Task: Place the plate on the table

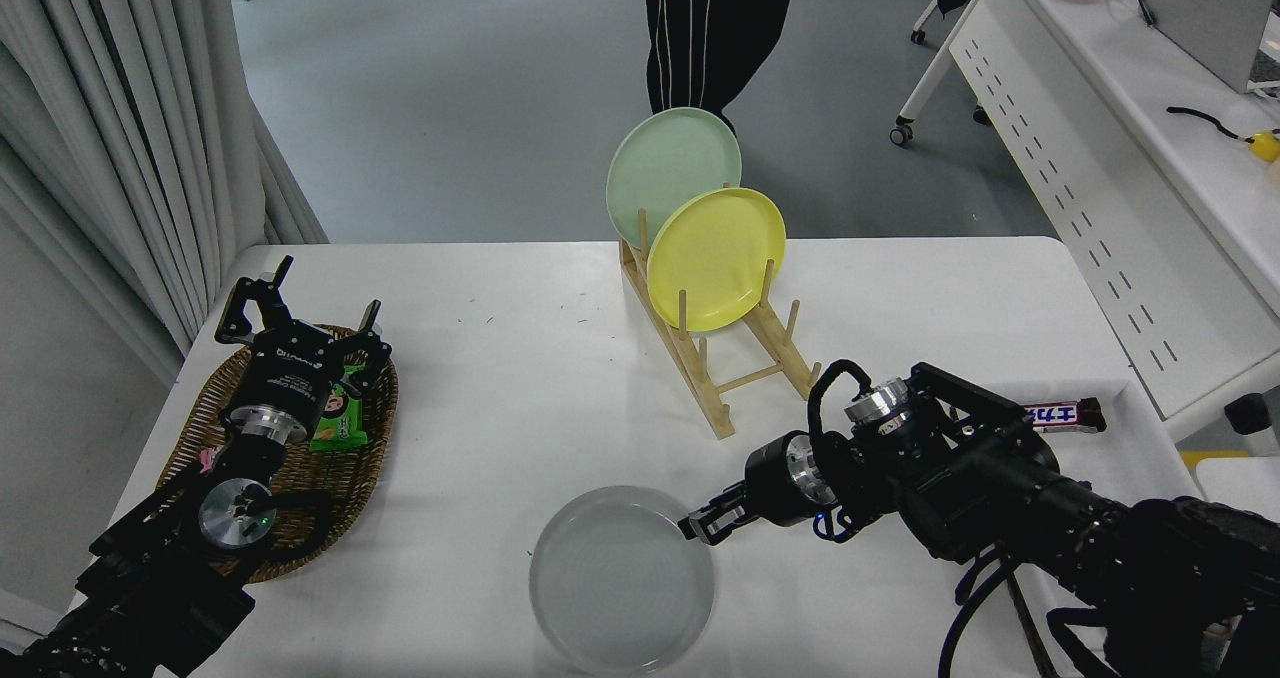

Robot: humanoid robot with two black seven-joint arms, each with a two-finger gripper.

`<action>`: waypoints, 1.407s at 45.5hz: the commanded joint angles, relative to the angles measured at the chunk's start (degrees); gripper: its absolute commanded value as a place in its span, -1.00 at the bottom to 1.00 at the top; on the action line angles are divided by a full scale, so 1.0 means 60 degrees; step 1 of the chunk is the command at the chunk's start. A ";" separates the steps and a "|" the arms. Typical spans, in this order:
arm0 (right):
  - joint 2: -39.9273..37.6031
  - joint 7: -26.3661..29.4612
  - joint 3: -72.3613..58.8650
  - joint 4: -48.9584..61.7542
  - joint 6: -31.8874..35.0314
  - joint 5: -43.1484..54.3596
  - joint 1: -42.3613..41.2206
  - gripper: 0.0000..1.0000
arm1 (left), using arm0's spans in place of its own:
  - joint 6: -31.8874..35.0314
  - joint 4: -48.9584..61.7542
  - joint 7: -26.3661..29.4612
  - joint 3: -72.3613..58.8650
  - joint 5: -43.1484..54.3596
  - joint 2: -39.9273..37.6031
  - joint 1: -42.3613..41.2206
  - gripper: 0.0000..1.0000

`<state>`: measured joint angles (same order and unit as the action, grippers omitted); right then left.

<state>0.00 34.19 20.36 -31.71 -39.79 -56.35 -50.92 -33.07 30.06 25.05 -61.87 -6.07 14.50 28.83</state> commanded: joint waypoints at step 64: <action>-0.4569 -0.2941 0.0049 -0.4749 0.5562 0.0602 -0.1928 0.99 | 0.0004 0.0000 0.0000 0.0000 0.0000 0.0000 0.0000 1.00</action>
<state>-24.42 28.83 19.98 -59.57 -12.86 -55.43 -62.09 -33.04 30.07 25.05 -61.87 -6.05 14.50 28.83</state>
